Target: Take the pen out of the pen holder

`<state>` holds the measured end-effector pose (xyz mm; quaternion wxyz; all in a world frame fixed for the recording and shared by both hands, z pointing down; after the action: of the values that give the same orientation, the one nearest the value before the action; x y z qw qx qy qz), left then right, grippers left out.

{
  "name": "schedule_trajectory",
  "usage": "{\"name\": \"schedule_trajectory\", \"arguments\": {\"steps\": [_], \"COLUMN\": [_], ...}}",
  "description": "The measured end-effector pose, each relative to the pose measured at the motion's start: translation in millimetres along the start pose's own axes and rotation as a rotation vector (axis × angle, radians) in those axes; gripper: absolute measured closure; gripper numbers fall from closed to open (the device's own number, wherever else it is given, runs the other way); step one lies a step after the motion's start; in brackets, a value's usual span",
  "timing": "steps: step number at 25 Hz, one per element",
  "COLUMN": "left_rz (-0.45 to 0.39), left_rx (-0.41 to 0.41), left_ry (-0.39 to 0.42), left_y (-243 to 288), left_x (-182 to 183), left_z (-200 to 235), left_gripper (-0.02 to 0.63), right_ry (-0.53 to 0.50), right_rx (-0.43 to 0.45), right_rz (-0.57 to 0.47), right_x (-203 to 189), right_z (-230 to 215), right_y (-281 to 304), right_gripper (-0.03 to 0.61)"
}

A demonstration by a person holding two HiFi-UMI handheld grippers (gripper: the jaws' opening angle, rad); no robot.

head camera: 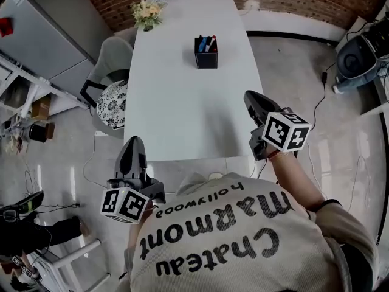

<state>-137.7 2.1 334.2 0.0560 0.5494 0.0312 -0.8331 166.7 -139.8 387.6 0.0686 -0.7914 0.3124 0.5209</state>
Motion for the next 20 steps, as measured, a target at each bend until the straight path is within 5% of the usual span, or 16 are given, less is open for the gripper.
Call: {"name": "schedule_trajectory", "arguments": {"steps": [7, 20], "left_rz": [0.069, 0.152], "left_rx": [0.034, -0.060], "left_ry": [-0.006, -0.011], "left_y": [29.6, 99.1], "left_x": [-9.1, 8.5], "left_z": [25.3, 87.9], "left_gripper": [0.612, 0.612], "right_ry": [0.006, 0.061], "right_rx": [-0.025, -0.108], "right_rz": [0.065, 0.016], "right_x": [-21.7, -16.4], "right_z": [-12.5, 4.5], "right_y": [27.5, 83.4], "right_gripper": [0.575, 0.575]}}
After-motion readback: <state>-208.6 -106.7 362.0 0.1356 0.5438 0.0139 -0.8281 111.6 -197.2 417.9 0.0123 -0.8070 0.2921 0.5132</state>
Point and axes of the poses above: the fingertips, and each gripper's own axes: y forward along the fingers, z to its left, x out of its top, the point moved 2 cm from there along -y, backward along the fingers, and after that the axes turned 5 degrees about -z, right-handed, at the moved point
